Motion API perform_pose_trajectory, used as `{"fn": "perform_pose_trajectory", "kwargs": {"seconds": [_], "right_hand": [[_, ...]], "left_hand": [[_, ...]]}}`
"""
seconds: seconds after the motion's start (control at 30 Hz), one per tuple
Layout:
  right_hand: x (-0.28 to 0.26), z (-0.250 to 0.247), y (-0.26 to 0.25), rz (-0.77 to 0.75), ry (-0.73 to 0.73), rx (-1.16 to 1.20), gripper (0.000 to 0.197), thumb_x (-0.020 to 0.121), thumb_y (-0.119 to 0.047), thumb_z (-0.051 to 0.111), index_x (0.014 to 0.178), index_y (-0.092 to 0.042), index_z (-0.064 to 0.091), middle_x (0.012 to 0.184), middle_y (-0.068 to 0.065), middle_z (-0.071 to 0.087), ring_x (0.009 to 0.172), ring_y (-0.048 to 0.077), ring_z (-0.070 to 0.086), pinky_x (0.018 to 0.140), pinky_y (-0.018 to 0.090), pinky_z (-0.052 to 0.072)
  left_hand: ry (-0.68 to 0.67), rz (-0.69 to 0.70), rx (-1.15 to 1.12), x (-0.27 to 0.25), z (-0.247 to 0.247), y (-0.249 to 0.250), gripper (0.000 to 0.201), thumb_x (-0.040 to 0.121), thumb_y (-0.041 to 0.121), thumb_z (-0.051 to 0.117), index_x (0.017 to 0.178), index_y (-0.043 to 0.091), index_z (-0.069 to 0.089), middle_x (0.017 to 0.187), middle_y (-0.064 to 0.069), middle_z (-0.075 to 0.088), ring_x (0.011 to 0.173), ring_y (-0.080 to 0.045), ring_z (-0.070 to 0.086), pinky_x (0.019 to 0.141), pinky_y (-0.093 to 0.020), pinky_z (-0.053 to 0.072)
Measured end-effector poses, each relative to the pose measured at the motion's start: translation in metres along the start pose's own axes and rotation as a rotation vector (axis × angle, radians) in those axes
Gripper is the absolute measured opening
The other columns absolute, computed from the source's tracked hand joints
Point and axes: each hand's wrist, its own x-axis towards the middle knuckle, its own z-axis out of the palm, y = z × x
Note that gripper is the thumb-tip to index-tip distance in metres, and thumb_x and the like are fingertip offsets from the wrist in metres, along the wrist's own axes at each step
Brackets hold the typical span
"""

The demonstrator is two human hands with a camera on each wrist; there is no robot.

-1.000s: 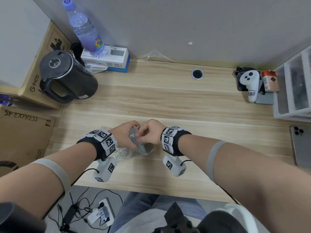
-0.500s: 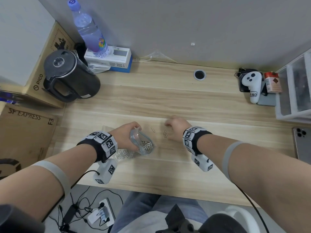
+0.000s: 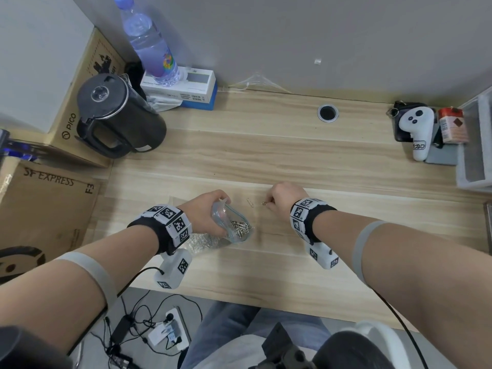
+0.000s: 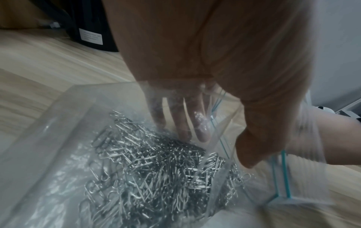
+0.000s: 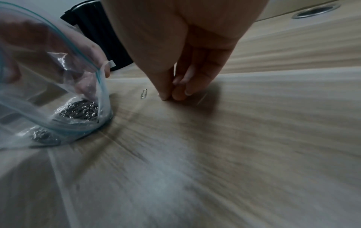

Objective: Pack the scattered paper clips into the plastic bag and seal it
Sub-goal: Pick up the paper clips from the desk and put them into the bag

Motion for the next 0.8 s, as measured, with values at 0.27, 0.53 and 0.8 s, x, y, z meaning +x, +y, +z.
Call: {"fn": "perform_pose_trajectory", "kwargs": {"seconds": [0.27,0.53,0.8], "right_hand": [[0.018,0.001,-0.024,0.042,-0.008,0.161,0.019,0.09,-0.024,0.059,0.087,-0.014,0.075,0.092,0.004,0.073,0.09,0.026,0.066,0.082,0.033,0.054],[0.026,0.003,-0.035,0.06,-0.024,0.089,0.03,0.084,-0.036,0.063,0.088,-0.007,0.072,0.089,0.01,0.07,0.086,0.03,0.066,0.077,0.038,0.057],[0.034,0.002,-0.035,0.028,-0.085,0.044,0.015,0.09,-0.024,0.064,0.091,-0.01,0.071,0.098,0.008,0.068,0.091,0.03,0.065,0.079,0.036,0.055]], "left_hand": [[0.005,0.006,-0.043,-0.004,-0.002,-0.003,0.073,0.051,0.031,0.087,0.114,0.033,0.051,0.103,0.0,0.062,0.078,-0.019,0.066,0.072,-0.046,0.061],[0.004,0.007,-0.071,-0.002,-0.004,-0.004,0.076,0.044,0.042,0.081,0.113,0.034,0.051,0.1,0.002,0.063,0.076,-0.02,0.067,0.07,-0.041,0.06],[-0.015,0.011,-0.06,0.0,-0.006,-0.005,0.073,0.05,0.038,0.088,0.113,0.034,0.052,0.104,0.001,0.063,0.087,-0.022,0.069,0.075,-0.041,0.061]]}}
